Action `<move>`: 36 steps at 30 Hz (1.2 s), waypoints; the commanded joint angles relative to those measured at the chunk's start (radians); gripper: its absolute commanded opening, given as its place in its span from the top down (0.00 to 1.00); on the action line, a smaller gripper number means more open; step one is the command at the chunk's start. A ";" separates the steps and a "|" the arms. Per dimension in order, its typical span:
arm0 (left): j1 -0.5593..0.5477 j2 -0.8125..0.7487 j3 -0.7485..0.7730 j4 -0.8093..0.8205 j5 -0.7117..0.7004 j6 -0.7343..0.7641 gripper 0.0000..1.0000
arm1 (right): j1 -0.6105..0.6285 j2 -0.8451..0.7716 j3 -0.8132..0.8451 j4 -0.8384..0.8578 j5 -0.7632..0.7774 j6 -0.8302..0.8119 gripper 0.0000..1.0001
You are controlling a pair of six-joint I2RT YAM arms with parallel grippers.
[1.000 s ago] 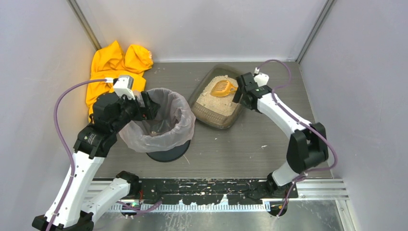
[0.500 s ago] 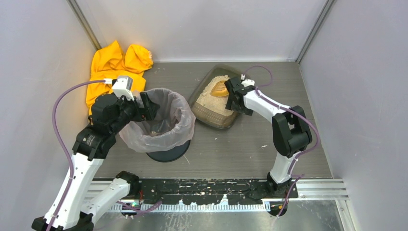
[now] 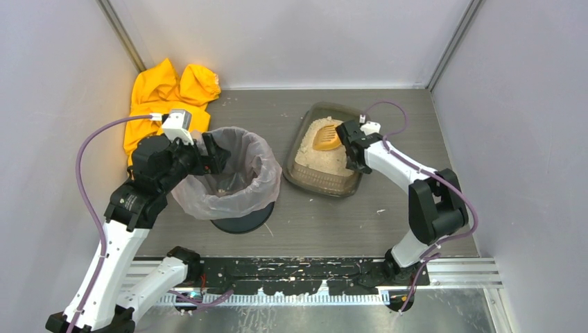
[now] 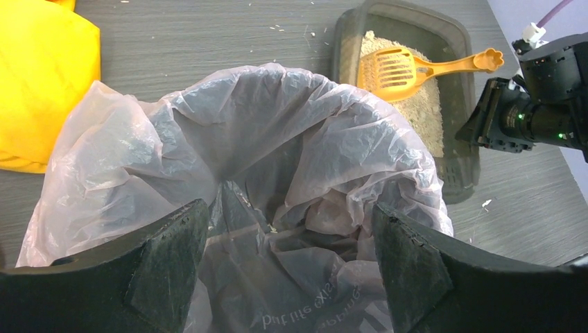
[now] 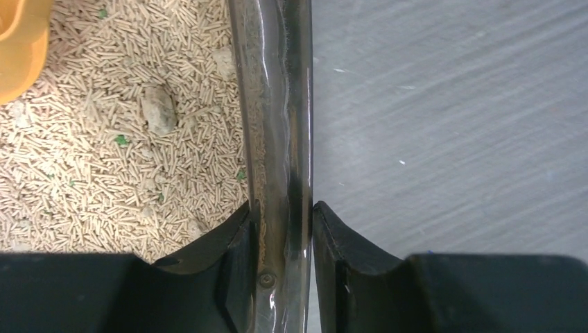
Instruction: Clean the litter box
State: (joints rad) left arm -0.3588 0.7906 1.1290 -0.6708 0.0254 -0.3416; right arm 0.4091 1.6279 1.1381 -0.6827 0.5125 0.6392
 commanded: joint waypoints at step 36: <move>-0.240 0.416 0.407 -0.352 -0.334 -0.381 0.24 | -0.114 -0.460 -0.102 -0.001 -0.103 -0.080 0.12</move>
State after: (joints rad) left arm -0.5144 1.1568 1.4544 -1.0100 -0.2379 -0.6365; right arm 0.2970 1.1973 1.0348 -0.7219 0.4183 0.5880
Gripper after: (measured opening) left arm 0.762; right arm 0.876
